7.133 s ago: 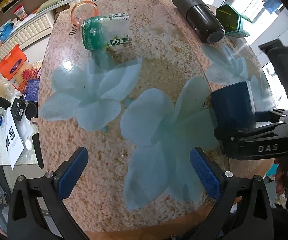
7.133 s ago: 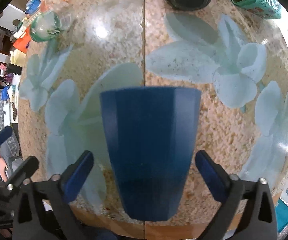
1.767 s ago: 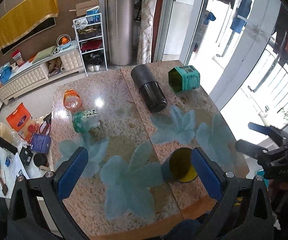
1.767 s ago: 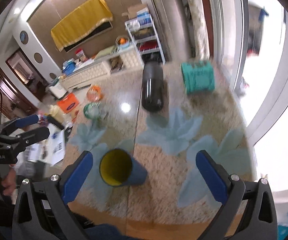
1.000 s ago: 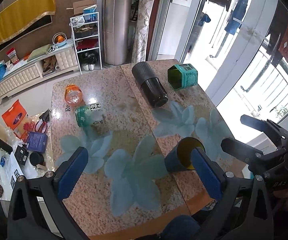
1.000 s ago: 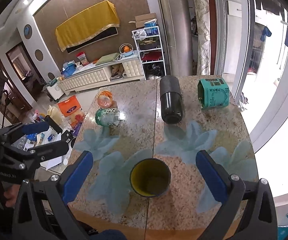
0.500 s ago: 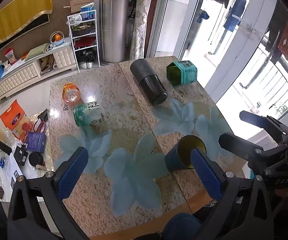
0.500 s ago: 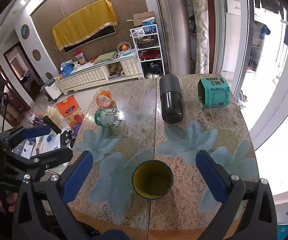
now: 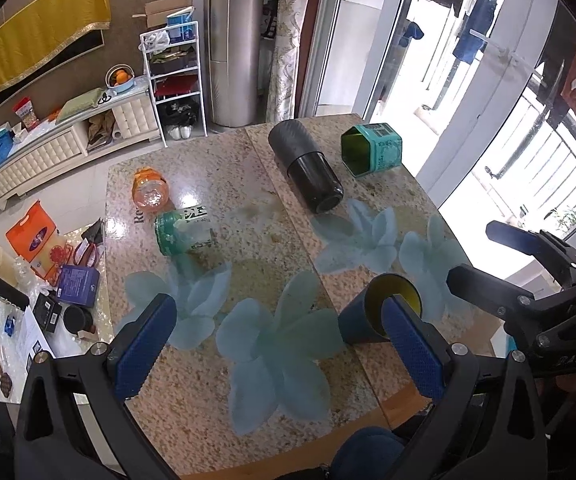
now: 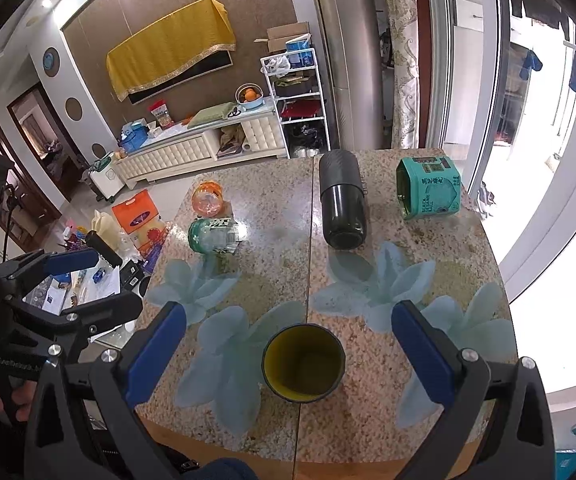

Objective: Flip cup upright

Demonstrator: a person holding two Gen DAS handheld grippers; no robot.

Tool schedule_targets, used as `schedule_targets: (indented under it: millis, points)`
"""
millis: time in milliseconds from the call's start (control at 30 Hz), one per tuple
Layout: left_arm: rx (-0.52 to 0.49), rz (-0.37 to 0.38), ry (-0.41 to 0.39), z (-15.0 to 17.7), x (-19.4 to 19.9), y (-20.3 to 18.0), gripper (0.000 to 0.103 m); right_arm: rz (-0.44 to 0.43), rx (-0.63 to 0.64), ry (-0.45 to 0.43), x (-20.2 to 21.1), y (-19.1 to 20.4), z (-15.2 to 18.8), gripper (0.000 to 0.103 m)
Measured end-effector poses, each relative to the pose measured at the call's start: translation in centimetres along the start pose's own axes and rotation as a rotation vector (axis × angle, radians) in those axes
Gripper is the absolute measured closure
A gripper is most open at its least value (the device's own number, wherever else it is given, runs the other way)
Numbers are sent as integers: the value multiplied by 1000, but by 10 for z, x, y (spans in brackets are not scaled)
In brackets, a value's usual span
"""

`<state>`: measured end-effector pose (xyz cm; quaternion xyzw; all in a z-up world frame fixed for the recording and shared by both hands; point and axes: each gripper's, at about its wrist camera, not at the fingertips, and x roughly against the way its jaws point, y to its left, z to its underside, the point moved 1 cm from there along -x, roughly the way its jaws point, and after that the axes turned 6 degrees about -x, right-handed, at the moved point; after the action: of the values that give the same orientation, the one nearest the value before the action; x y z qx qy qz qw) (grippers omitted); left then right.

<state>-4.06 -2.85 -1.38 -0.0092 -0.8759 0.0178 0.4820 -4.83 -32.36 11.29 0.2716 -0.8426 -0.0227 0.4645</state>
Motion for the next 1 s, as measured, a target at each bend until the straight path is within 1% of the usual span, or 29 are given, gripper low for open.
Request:
schedule_targets:
  millis: [1000]
  points:
    - [-2, 6, 2, 0, -4, 0, 0, -3, -5, 12, -2, -2, -2, 0]
